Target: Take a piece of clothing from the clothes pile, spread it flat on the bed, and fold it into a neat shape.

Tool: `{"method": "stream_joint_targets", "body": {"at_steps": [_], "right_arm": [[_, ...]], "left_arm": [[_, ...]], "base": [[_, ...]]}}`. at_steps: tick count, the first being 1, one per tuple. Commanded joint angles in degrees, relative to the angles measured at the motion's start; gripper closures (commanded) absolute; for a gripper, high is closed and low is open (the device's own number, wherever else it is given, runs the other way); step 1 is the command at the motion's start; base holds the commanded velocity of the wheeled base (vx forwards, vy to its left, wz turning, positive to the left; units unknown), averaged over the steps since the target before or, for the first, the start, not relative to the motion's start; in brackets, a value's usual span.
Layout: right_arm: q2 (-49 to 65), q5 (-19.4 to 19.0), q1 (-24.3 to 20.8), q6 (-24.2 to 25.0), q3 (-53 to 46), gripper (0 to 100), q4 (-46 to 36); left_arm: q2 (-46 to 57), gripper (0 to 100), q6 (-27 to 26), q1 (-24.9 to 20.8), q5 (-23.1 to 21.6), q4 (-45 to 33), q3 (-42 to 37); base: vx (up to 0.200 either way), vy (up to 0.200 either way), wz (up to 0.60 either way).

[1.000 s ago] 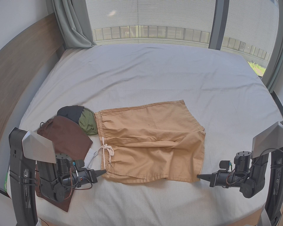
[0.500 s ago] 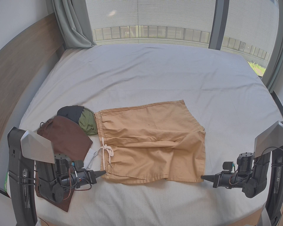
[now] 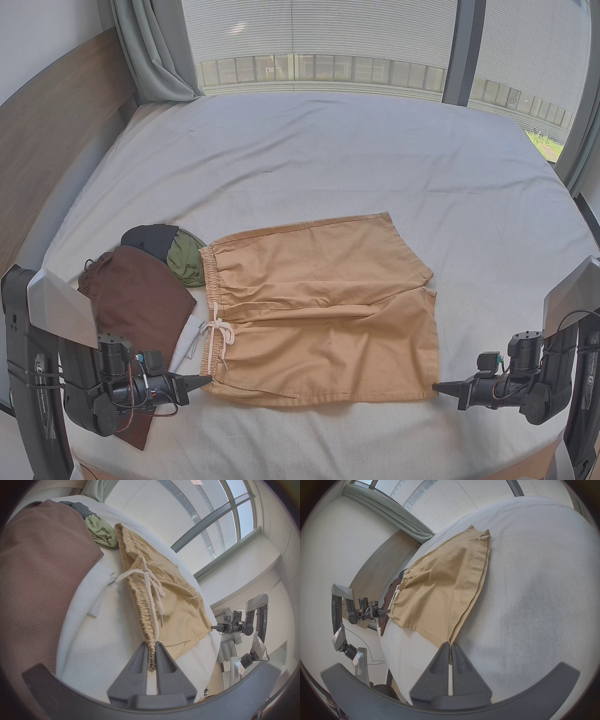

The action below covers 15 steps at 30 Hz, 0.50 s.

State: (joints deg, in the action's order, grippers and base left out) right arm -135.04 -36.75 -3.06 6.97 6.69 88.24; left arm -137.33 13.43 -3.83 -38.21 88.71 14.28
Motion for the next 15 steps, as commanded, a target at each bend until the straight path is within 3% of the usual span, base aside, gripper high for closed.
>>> {"method": "stream_joint_targets", "body": {"at_steps": [1,15], "right_arm": [[-0.1,0.0,0.5,-0.4,-1.4,100,0.0],[-1.4,-0.1,3.1,-4.7,-4.1,100,0.0]], "left_arm": [[0.5,100,-1.0,1.2,-0.1,0.0,-1.9],[0.1,100,-1.4,0.8,-1.0,0.0,-2.6]], "base": [[0.000,0.000,0.00],[0.000,0.000,0.00]]}}
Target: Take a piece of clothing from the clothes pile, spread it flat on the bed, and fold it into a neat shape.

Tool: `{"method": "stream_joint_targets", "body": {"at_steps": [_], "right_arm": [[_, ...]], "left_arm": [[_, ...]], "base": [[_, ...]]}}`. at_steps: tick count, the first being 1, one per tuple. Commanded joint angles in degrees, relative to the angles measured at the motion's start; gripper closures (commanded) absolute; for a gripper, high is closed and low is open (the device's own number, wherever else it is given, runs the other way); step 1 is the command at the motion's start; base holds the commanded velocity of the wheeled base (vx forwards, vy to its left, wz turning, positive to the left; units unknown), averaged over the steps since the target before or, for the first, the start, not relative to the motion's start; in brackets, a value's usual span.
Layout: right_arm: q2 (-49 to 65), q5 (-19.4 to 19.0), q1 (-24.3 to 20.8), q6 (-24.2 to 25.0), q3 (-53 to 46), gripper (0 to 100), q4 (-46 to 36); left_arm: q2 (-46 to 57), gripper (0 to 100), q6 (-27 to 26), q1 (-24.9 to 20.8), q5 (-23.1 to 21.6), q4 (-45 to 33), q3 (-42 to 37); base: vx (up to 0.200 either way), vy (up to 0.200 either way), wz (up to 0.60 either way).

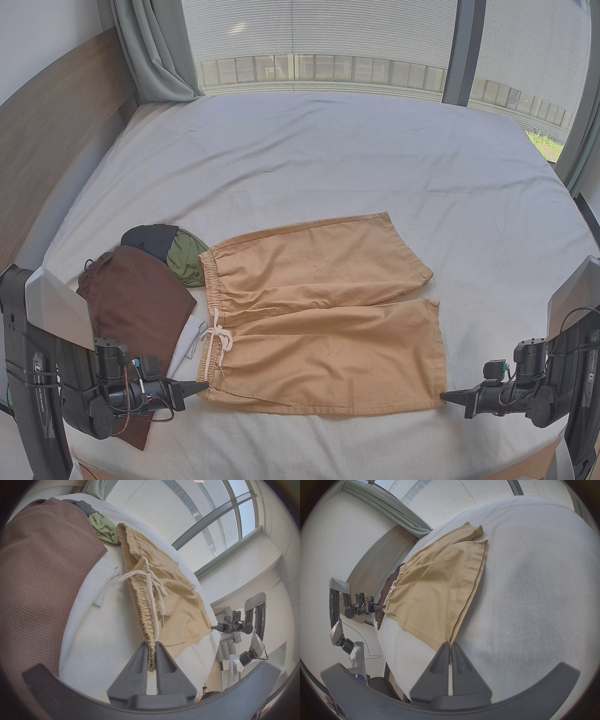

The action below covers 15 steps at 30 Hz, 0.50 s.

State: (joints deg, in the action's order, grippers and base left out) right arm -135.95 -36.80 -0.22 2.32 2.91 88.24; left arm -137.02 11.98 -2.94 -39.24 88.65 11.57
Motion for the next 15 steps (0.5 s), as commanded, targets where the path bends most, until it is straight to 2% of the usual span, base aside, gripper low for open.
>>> {"method": "stream_joint_targets", "body": {"at_steps": [1,11,12,13,15], "right_arm": [[-0.5,0.0,0.2,0.0,-0.3,100,0.0],[-0.7,0.0,0.2,0.0,0.0,100,0.0],[-0.7,0.0,0.1,0.0,0.0,0,0.0],[-0.7,0.0,0.1,0.0,0.0,0,0.0],[-0.7,-0.2,0.0,0.1,0.0,0,0.0]], "left_arm": [[-0.3,100,0.1,-0.1,0.0,0.0,0.2],[-0.3,100,-0.1,-0.5,0.0,0.0,0.2],[-0.3,100,-0.2,-0.5,0.0,0.0,-0.1],[-0.2,0,-0.6,-0.6,-0.1,0.0,-0.1],[-0.3,0,-1.0,-0.6,-0.1,0.0,0.5]], "base": [[0.000,0.000,0.00],[0.000,0.000,0.00],[0.000,0.000,0.00],[0.000,0.000,0.00],[0.000,0.000,0.00]]}}
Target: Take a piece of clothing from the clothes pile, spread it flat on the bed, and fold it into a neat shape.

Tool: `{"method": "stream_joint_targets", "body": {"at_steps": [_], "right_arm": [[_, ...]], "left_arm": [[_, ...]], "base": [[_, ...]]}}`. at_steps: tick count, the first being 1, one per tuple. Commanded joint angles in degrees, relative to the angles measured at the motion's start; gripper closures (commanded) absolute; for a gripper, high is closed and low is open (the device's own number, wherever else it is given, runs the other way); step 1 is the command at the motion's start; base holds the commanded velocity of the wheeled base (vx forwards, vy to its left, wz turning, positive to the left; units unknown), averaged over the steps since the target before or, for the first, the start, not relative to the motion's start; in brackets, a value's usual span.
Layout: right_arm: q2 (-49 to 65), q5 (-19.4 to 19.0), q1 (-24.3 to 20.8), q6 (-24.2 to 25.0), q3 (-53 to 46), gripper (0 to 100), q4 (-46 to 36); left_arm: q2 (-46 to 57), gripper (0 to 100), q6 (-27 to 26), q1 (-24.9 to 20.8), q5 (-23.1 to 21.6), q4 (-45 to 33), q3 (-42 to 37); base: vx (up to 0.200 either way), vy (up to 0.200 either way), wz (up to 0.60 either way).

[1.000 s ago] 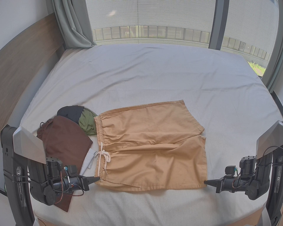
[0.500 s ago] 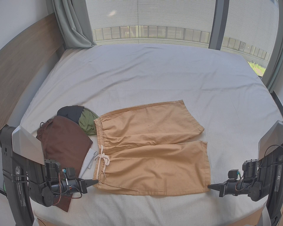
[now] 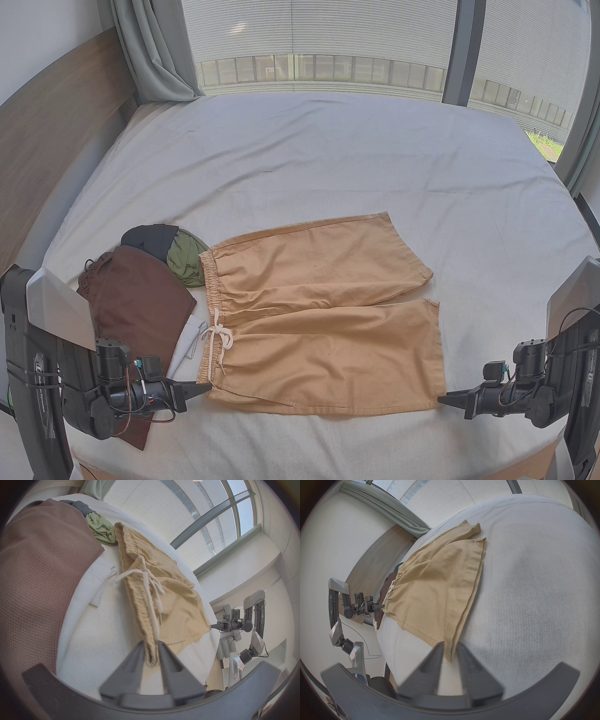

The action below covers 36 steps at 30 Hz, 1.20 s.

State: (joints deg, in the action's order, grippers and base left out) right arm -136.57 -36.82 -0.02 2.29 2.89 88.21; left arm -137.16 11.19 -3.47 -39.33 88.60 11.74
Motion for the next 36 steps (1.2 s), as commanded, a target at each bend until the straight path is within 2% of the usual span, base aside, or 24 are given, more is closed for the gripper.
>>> {"method": "stream_joint_targets", "body": {"at_steps": [1,15,16,36], "right_arm": [[-0.1,-0.2,-0.2,0.0,0.0,0,0.0],[-0.3,-1.1,-0.7,0.1,0.5,0,0.1],[-0.2,-1.1,-0.7,0.1,0.5,0,0.1],[-2.6,-1.4,-3.8,0.4,2.6,0,0.1]], "left_arm": [[-0.1,0,-0.2,0.0,0.0,0.1,0.3],[-0.4,0,0.3,-0.5,0.0,0.1,1.2],[-0.5,100,0.5,-0.8,0.0,0.1,1.2],[-1.4,100,0.4,-0.9,0.0,0.1,1.5]], "base": [[0.000,0.000,0.00],[0.000,0.000,0.00],[0.000,0.000,0.00],[0.000,0.000,0.00]]}}
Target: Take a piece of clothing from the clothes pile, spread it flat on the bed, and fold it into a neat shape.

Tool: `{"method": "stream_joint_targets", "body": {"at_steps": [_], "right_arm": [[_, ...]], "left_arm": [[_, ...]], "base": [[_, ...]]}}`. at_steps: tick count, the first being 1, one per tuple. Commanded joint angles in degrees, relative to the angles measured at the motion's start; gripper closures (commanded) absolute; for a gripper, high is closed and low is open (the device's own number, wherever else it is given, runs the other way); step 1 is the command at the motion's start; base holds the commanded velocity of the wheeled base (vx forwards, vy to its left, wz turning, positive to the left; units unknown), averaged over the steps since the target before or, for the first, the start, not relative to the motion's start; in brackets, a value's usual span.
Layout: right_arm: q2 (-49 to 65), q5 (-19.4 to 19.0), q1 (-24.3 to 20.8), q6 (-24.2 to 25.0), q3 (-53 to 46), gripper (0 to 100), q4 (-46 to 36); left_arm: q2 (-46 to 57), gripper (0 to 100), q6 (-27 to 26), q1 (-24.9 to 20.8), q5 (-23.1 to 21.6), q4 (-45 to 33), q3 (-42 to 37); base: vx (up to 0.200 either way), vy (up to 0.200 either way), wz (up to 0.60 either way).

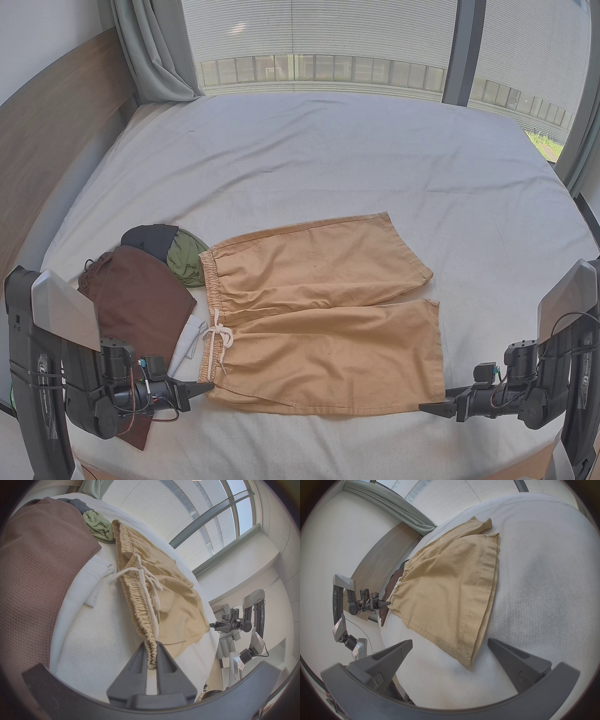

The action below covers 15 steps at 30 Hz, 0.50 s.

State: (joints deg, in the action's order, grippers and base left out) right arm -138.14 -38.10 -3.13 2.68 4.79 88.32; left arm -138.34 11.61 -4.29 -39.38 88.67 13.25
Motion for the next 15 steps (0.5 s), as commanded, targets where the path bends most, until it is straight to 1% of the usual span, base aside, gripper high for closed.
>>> {"method": "stream_joint_targets", "body": {"at_steps": [1,11,12,15], "right_arm": [[-1.3,0.0,-0.8,0.1,1.1,0,0.0],[-1.3,0.2,-0.7,0.2,1.3,0,0.0],[-1.3,0.2,-0.7,0.2,1.3,100,0.0],[-1.3,0.2,-0.6,0.1,1.3,100,0.0]], "left_arm": [[-0.2,100,0.0,0.0,0.0,0.0,-0.1],[-0.4,100,-0.1,0.0,0.1,0.0,0.0],[-0.4,100,-0.1,0.0,0.1,0.0,0.0],[-0.4,100,-0.1,0.0,0.1,0.0,0.0]], "base": [[0.000,0.000,0.00],[0.000,0.000,0.00],[0.000,0.000,0.00],[0.000,0.000,0.00]]}}
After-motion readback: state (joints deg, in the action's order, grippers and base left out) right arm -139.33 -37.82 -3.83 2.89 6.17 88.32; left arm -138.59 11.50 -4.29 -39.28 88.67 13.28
